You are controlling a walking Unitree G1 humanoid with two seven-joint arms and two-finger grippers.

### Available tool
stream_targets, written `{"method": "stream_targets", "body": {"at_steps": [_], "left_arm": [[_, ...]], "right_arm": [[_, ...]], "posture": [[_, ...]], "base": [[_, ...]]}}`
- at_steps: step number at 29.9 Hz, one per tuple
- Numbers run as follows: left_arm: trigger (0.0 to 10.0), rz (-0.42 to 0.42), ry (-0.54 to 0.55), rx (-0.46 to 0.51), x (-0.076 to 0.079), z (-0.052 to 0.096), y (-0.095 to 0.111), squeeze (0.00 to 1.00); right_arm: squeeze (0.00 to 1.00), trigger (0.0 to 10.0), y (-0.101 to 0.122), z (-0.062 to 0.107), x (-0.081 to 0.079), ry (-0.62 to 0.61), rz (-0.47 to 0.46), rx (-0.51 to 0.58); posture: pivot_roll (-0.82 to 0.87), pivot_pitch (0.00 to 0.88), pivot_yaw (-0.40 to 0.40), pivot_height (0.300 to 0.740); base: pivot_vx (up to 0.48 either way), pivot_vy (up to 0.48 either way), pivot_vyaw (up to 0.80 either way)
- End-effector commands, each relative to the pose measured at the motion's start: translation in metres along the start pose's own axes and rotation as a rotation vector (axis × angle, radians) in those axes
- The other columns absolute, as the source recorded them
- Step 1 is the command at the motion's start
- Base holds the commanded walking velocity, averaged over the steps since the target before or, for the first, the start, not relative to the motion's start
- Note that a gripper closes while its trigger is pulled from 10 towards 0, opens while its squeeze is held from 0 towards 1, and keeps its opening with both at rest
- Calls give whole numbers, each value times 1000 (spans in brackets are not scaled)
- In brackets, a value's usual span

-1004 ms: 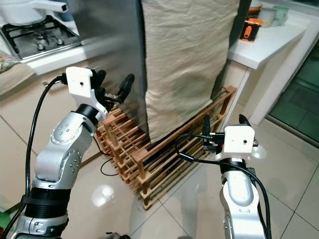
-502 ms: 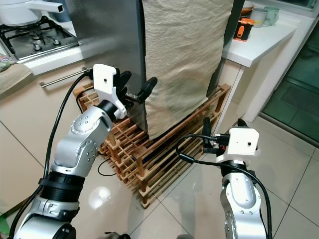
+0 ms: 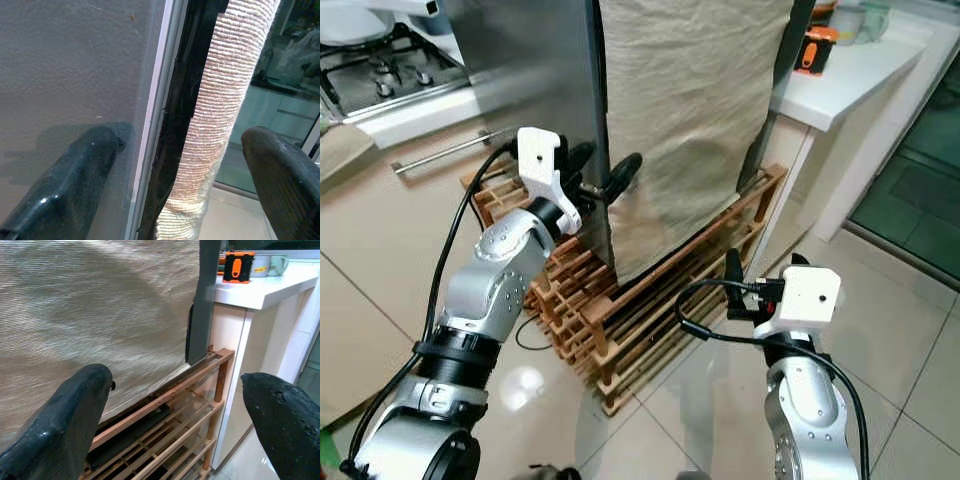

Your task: Restocking fridge

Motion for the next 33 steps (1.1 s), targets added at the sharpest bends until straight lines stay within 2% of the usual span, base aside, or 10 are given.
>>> {"method": "stream_targets", "body": {"at_steps": [1,8,17,25,33], "left_arm": [[10000,2,-25,6,6,-5,4,0],[10000,19,-97,32,17,-8,14,0],[10000,34,-162,13,29,-2,11,0],[10000,42,-145,-6,32,9,1,0],[10000,54,-133,-20,34,8,-5,0]], "right_arm": [[12,10000,6,1,0,9,-2,16],[12,10000,6,4,0,11,9,13],[12,10000,3,5,0,13,18,2],[12,10000,0,5,0,24,34,-5],[4,10000,-1,3,1,32,45,-6]], "posture": [[-238,43,54,736],[-247,46,58,736],[-243,47,55,736],[-238,42,52,736],[-236,30,40,736]], "base": [[0,0,0],[0,0,0],[0,0,0],[0,0,0],[0,0,0]]}}
Point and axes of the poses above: a point about 5 cm out from each wrist's last joint towards the gripper, its own z axis pointing back from the gripper into the wrist, its own y axis along the axis of the wrist's last joint, x = y × z, the point moved 6 cm from there along -z, pointing out of the wrist towards the gripper, and after that the axes turned 12 degrees about z, right-handed, at the moved point
